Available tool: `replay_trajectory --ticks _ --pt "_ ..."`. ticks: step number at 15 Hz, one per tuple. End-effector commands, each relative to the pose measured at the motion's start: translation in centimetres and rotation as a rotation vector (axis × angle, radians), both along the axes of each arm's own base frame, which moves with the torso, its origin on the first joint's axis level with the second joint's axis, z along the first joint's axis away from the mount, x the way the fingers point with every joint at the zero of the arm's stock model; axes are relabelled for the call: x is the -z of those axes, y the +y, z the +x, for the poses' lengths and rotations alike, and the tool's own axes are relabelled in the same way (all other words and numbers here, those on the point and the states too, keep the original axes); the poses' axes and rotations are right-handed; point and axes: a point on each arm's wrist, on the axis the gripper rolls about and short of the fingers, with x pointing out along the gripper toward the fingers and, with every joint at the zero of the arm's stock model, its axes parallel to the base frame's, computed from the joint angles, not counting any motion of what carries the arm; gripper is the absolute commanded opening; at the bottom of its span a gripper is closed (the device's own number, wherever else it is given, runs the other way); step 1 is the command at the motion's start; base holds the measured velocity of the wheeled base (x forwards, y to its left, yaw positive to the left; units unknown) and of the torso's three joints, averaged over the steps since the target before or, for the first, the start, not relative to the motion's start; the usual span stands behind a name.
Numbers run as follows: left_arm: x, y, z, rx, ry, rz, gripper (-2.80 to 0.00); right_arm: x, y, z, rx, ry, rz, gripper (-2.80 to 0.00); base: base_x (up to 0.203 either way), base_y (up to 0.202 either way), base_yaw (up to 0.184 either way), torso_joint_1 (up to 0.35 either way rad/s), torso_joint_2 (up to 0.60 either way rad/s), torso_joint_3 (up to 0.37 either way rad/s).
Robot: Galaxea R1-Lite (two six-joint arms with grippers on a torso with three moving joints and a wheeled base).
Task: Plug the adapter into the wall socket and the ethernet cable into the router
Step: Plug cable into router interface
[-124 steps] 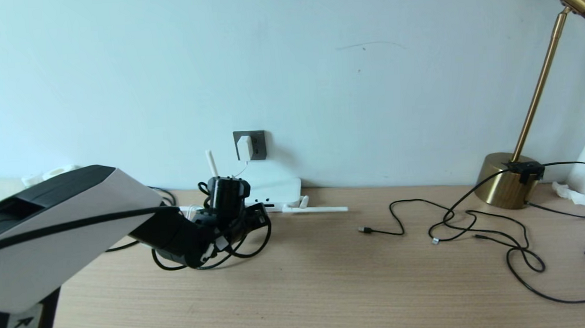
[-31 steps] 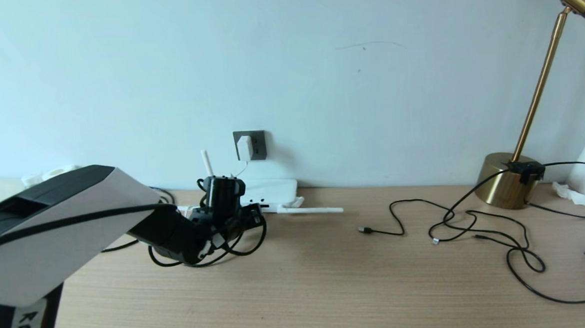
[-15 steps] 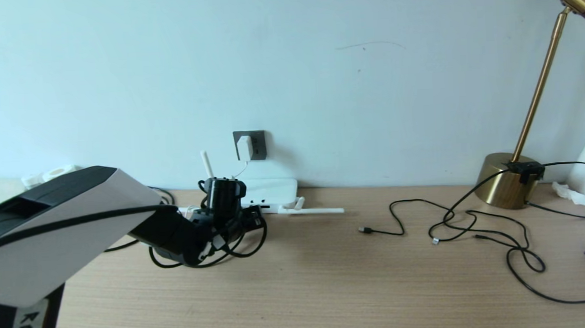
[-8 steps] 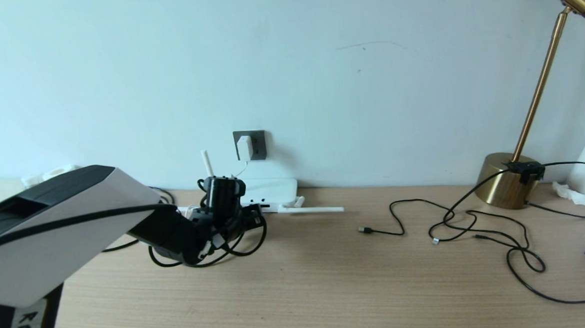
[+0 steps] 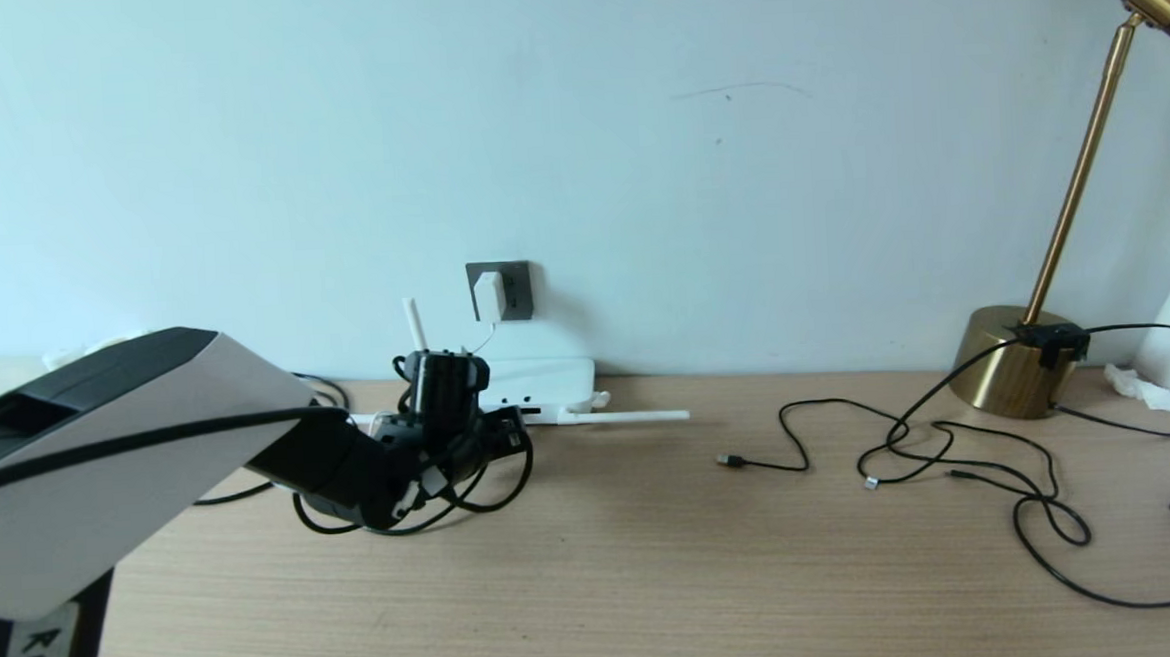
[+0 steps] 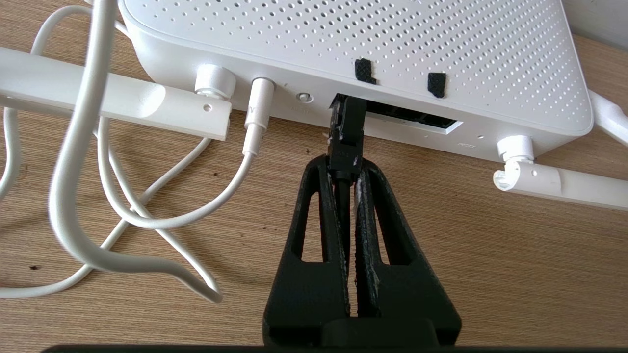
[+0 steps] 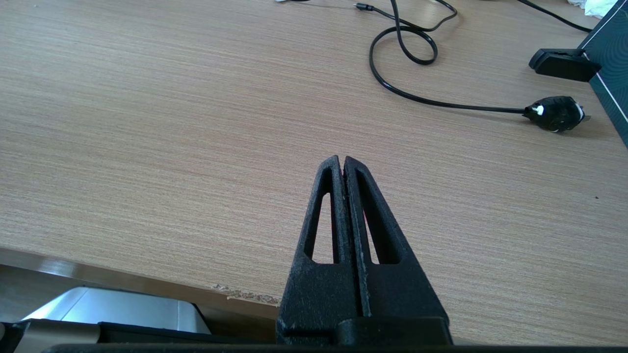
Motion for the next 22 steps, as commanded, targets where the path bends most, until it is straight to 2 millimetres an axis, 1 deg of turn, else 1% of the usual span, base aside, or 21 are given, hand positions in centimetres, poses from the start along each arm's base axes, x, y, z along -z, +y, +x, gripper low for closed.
replay_trajectory --ticks 1,9,14,18,22 --pt "-0.1 0.0 0.0 -0.003 -0.004 -0.003 -2.80 0.0 0.0 0.0 -0.002 0.002 -0.001 -2.80 0.000 0.000 0.000 0.000 0.00 0.000" --pt "0.3 -0.1 0.2 -0.001 0.004 0.000 -2.80 0.0 0.0 0.0 -0.002 0.002 -0.001 -2.80 0.000 0.000 0.000 0.000 0.00 0.000" --pt "0.2 -0.2 0.7 -0.001 -0.006 -0.005 -2.80 0.0 0.0 0.0 -0.002 0.002 -0.001 -2.80 0.000 0.000 0.000 0.000 0.00 0.000" --pt "0.8 -0.1 0.9 -0.004 0.002 -0.002 -2.80 0.0 0.0 0.0 -0.002 0.002 -0.001 -2.80 0.000 0.000 0.000 0.000 0.00 0.000" --pt "0.7 0.0 1.1 -0.009 -0.001 -0.003 -2.80 0.0 0.0 0.0 -0.002 0.002 -0.001 -2.80 0.000 0.000 0.000 0.000 0.00 0.000"
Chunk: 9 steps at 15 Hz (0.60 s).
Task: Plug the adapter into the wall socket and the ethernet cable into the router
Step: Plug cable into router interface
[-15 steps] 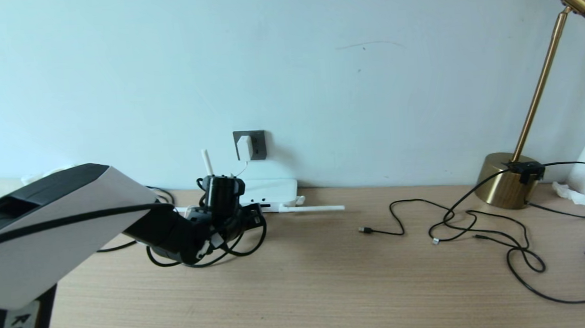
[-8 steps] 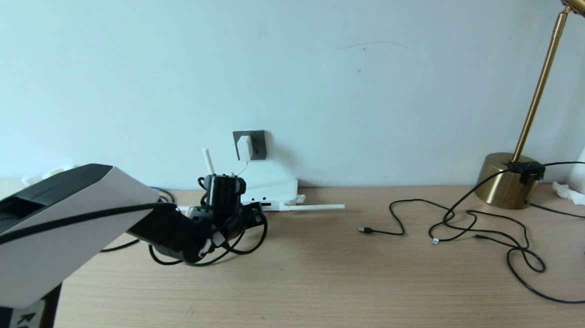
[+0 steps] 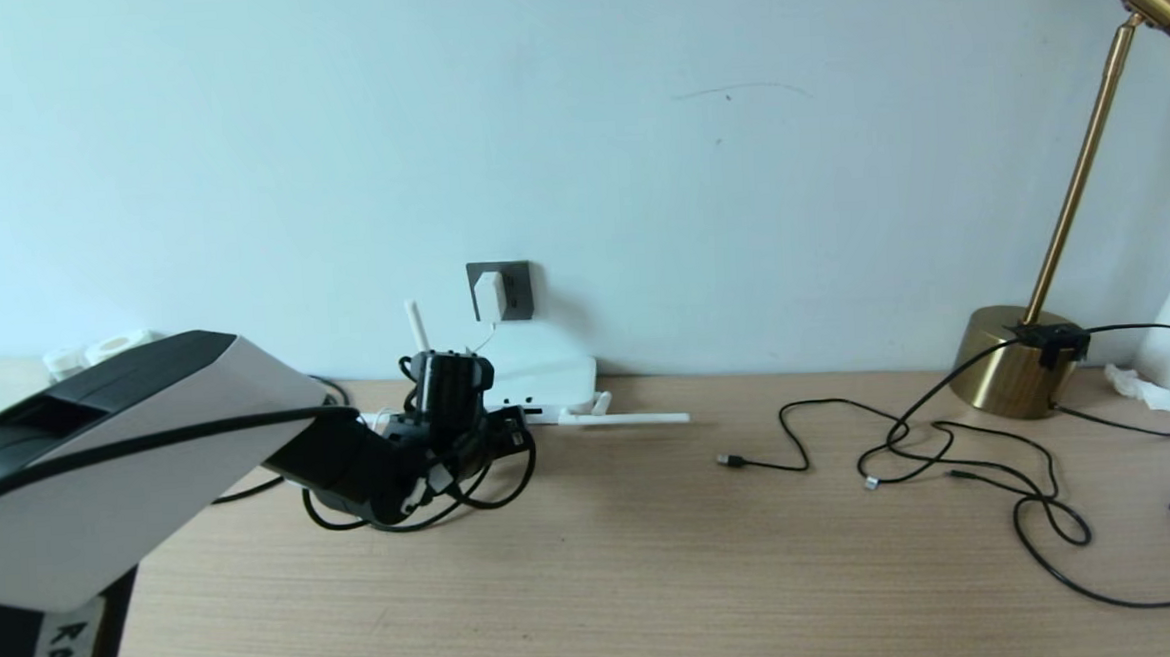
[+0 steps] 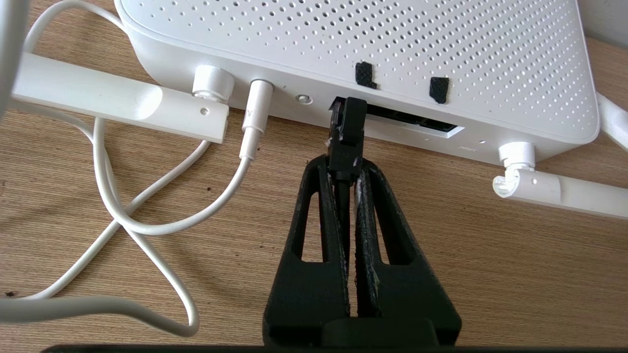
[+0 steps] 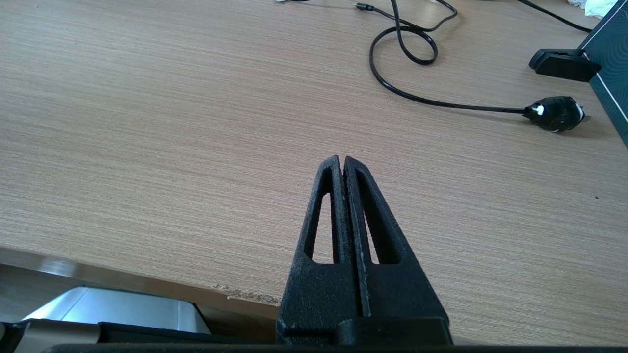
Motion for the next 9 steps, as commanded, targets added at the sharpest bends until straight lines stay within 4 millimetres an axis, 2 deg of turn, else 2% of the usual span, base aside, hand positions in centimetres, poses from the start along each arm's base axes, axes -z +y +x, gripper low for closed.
replay_trajectory --ticks 1,9 --pt "-0.01 0.00 0.20 -0.005 -0.007 -0.004 -2.80 0.02 0.00 -0.01 -0.001 0.002 -0.001 -2.80 0.000 0.000 0.000 0.000 0.00 0.000" --pt "0.51 -0.22 0.75 -0.005 -0.003 -0.003 -2.80 0.02 0.00 -0.01 -0.001 0.002 -0.001 -2.80 0.000 0.000 0.000 0.000 0.00 0.000"
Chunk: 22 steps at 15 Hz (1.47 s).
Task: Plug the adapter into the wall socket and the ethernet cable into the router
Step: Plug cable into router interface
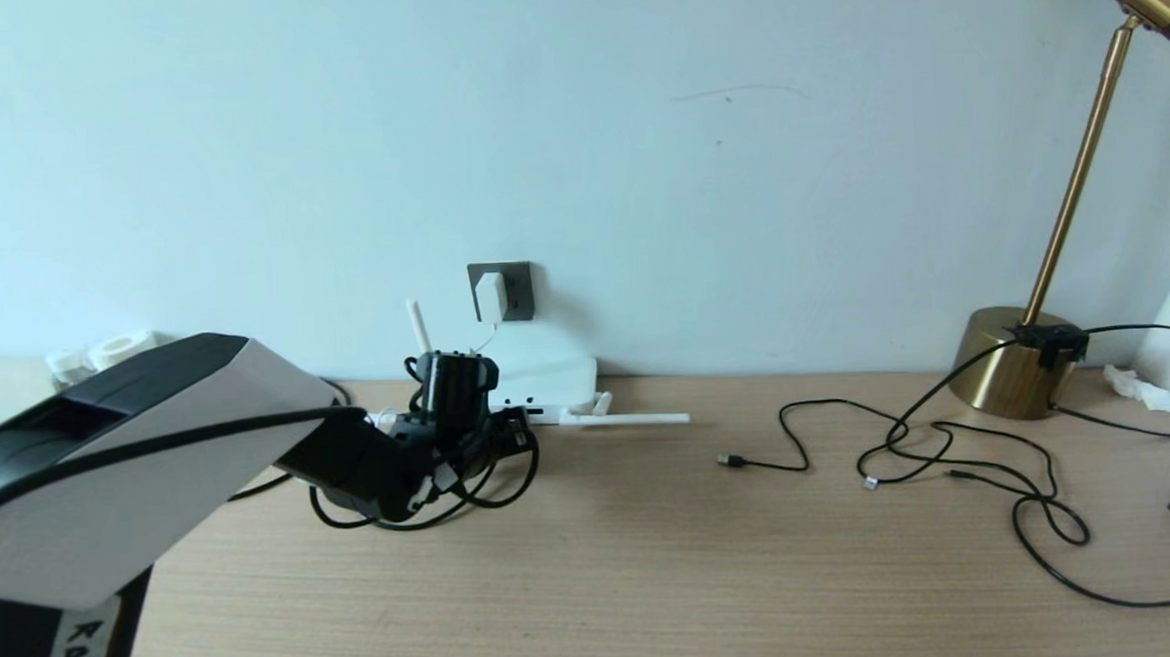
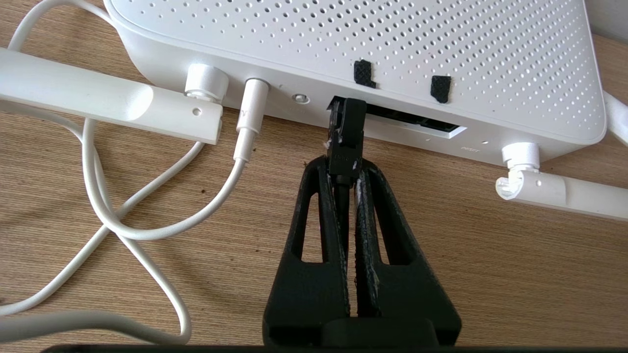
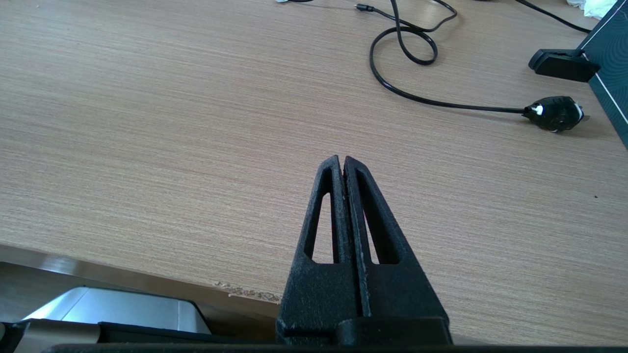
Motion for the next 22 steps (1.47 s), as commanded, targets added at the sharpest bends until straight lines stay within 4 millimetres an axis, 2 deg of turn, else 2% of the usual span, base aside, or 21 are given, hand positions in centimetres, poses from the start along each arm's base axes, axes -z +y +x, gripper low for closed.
replay_trajectory --ticks 1,6,7,12,16,19,22 --pt "0.1 0.0 0.1 -0.002 -0.004 -0.003 -2.80 0.0 0.0 0.0 -0.001 0.002 -0.001 -2.80 0.000 0.000 0.000 0.000 0.00 0.000" --pt "-0.2 0.0 0.0 -0.005 -0.010 -0.004 -2.80 0.0 0.0 0.0 -0.001 0.002 -0.001 -2.80 0.000 0.000 0.000 0.000 0.00 0.000" --pt "-0.4 0.0 0.0 -0.005 -0.016 -0.006 0.00 0.0 0.0 0.0 -0.001 0.002 -0.001 -2.80 0.000 0.000 0.000 0.000 0.00 0.000" --pt "0.1 0.0 0.0 -0.006 -0.005 -0.003 0.00 0.0 0.0 0.0 -0.001 0.002 -0.001 -2.80 0.000 0.000 0.000 0.000 0.00 0.000" --pt "-0.6 0.0 -0.4 -0.002 -0.016 -0.009 0.00 0.0 0.0 0.0 -0.001 0.002 -0.001 -2.80 0.000 0.000 0.000 0.000 0.00 0.000" --pt "-2.5 0.0 -1.7 0.007 -0.041 -0.021 0.00 0.0 0.0 0.0 -0.001 0.002 -0.001 -2.80 0.000 0.000 0.000 0.000 0.00 0.000" --pt "-5.2 -0.4 -3.9 0.037 -0.079 -0.037 0.00 0.0 0.0 0.0 -0.001 0.002 -0.001 -2.80 0.000 0.000 0.000 0.000 0.00 0.000"
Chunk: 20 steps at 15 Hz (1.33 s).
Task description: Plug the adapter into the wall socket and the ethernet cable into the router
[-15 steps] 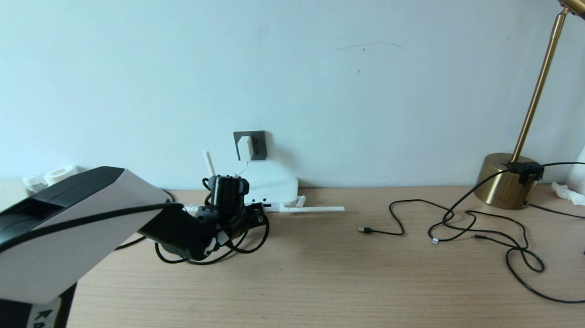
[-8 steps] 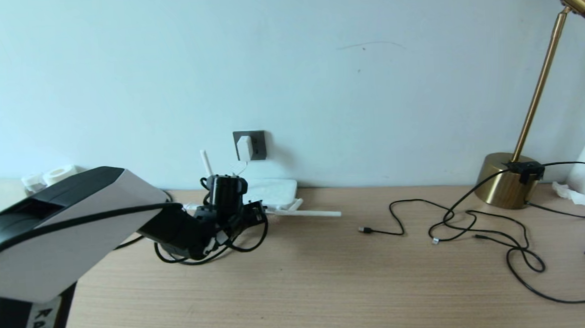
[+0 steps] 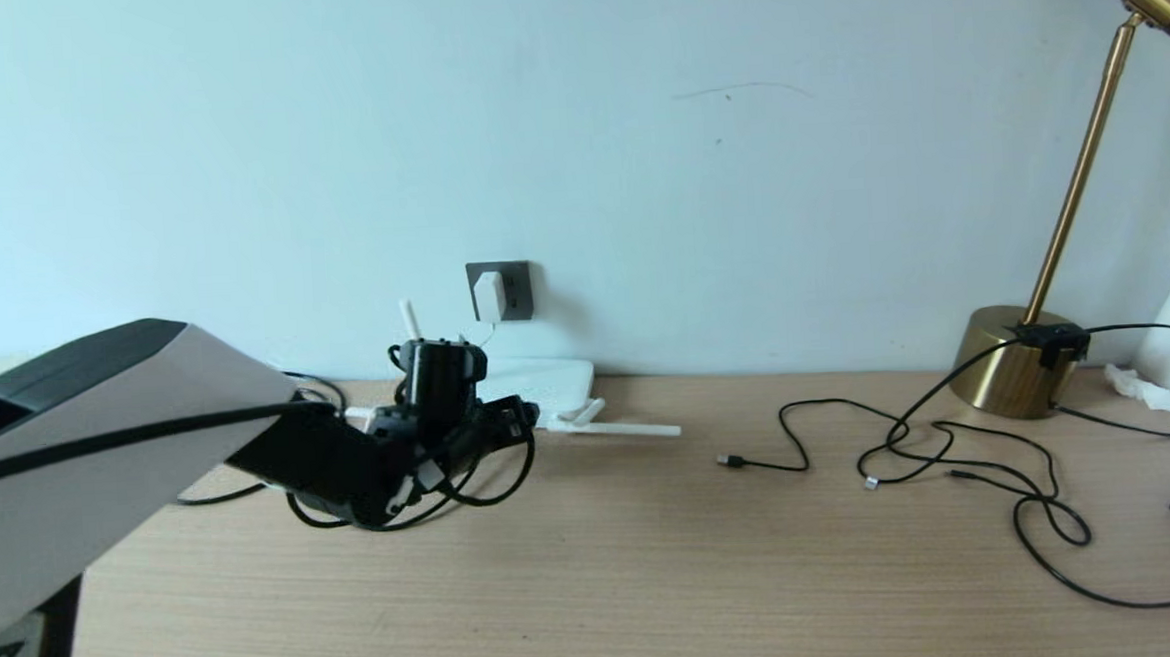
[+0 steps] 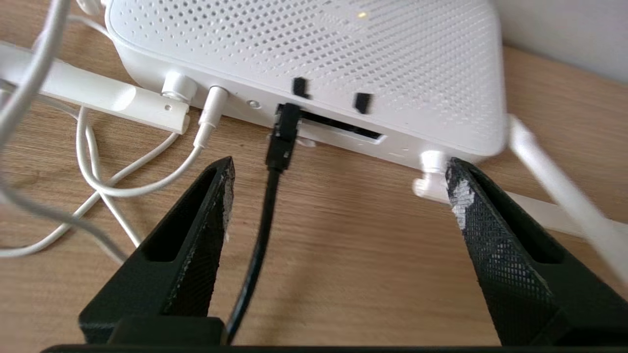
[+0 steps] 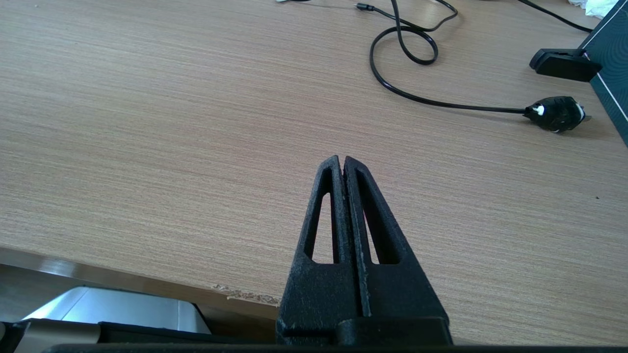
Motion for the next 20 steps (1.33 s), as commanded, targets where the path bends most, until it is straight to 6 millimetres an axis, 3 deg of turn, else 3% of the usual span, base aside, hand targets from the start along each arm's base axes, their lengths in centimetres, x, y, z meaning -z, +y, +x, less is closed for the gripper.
replay_trajectory --ticks 1,2,3,6,9,12,14,17,20 --pt "-3.3 -0.3 -2.2 0.024 -0.058 -0.025 0.00 0.0 0.0 0.0 -0.002 0.002 -0.001 -2.80 0.000 0.000 0.000 0.000 0.00 0.000" --pt "-4.1 -0.5 -3.1 0.036 -0.069 -0.030 0.00 0.0 0.0 0.0 -0.002 0.002 -0.001 -2.80 0.000 0.000 0.000 0.000 0.00 0.000" --pt "-4.6 -0.5 -3.9 0.045 -0.074 -0.032 -2.80 0.0 0.0 0.0 -0.002 0.001 -0.001 -2.80 0.000 0.000 0.000 0.000 0.00 0.000" --pt "-6.8 0.1 -6.9 0.065 -0.104 -0.046 -2.80 0.0 0.0 0.0 -0.002 0.002 -0.001 -2.80 0.000 0.000 0.000 0.000 0.00 0.000" --pt "-10.3 1.0 -11.3 0.104 -0.182 -0.081 -2.80 0.0 0.0 0.0 -0.002 0.002 -0.001 -2.80 0.000 0.000 0.000 0.000 0.00 0.000" --pt "-14.4 2.9 -17.3 0.153 -0.325 -0.095 -2.80 0.0 0.0 0.0 -0.002 0.002 -0.001 -2.80 0.000 0.000 0.000 0.000 0.00 0.000" --pt "-16.3 5.6 -22.6 0.187 -0.442 -0.082 -2.80 0.0 0.0 0.0 -0.002 0.002 -0.001 -2.80 0.000 0.000 0.000 0.000 0.00 0.000" --pt "-15.5 11.1 -29.5 0.130 -0.573 -0.044 -2.80 0.0 0.0 0.0 -0.002 0.002 -0.001 -2.80 0.000 0.000 0.000 0.000 0.00 0.000" --pt "-12.5 15.7 -34.3 -0.193 -0.590 0.094 -2.80 0.0 0.0 0.0 -0.002 0.002 -0.001 -2.80 0.000 0.000 0.000 0.000 0.00 0.000"
